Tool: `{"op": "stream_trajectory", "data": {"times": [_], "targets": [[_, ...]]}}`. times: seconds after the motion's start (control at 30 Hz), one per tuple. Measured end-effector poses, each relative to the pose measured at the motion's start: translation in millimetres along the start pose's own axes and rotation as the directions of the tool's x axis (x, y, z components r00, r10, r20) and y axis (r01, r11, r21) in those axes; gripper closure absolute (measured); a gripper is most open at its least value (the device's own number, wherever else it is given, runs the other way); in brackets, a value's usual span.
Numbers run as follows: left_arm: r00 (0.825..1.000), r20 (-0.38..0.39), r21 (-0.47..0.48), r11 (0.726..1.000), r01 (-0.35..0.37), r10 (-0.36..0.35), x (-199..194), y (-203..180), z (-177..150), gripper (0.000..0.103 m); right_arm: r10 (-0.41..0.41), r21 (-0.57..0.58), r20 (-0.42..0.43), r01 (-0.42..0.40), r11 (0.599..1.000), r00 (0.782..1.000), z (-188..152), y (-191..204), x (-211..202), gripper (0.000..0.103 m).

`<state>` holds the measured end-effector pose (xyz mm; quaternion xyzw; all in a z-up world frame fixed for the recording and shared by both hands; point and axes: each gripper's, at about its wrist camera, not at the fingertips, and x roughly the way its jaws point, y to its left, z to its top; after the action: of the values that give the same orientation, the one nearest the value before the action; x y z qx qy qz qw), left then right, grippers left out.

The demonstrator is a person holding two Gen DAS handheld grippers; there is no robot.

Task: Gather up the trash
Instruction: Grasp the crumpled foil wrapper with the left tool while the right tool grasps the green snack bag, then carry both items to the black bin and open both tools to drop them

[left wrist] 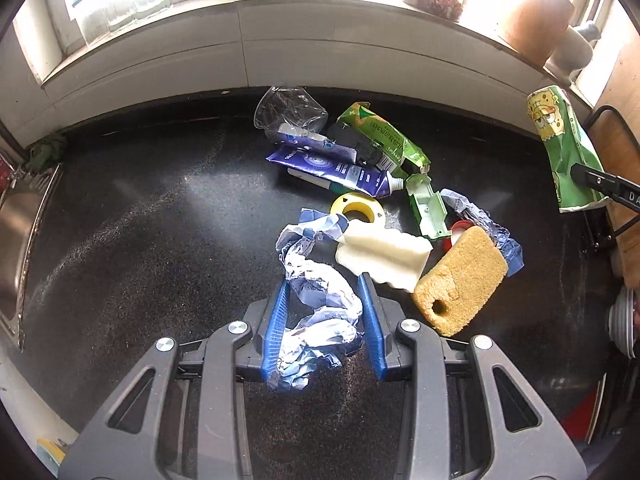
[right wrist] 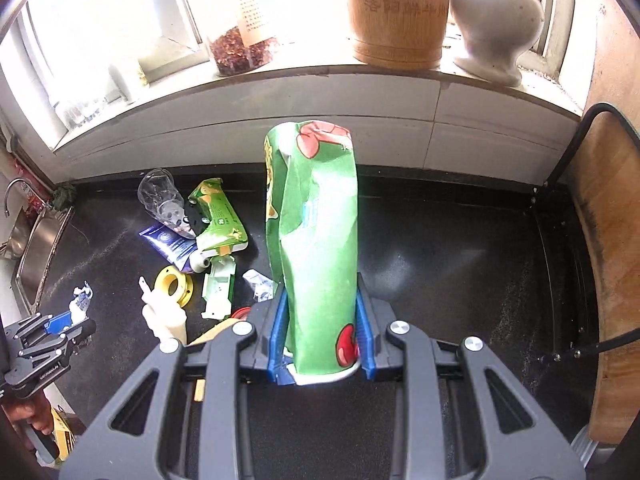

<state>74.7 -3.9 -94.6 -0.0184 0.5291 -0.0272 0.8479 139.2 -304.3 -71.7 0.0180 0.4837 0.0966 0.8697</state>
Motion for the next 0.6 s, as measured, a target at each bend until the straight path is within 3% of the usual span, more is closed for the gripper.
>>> {"op": "stream_trajectory", "data": {"times": [0.33, 0.6], "targets": [[0.999, 0.05, -0.005, 1.0, -0.011, 0.011, -29.4, 8.6, -11.1, 0.069, 0.011, -0.027, -0.03, -0.012, 1.0, 0.999, -45.4, 37.5, -16.6, 0.073], [0.995, 0.091, -0.064, 0.997, -0.039, 0.045, -52.8, 42.0, -24.6, 0.069, 0.063, -0.109, -0.021, -0.065, 0.992, 0.998, -43.3, 89.6, -27.6, 0.073]]}}
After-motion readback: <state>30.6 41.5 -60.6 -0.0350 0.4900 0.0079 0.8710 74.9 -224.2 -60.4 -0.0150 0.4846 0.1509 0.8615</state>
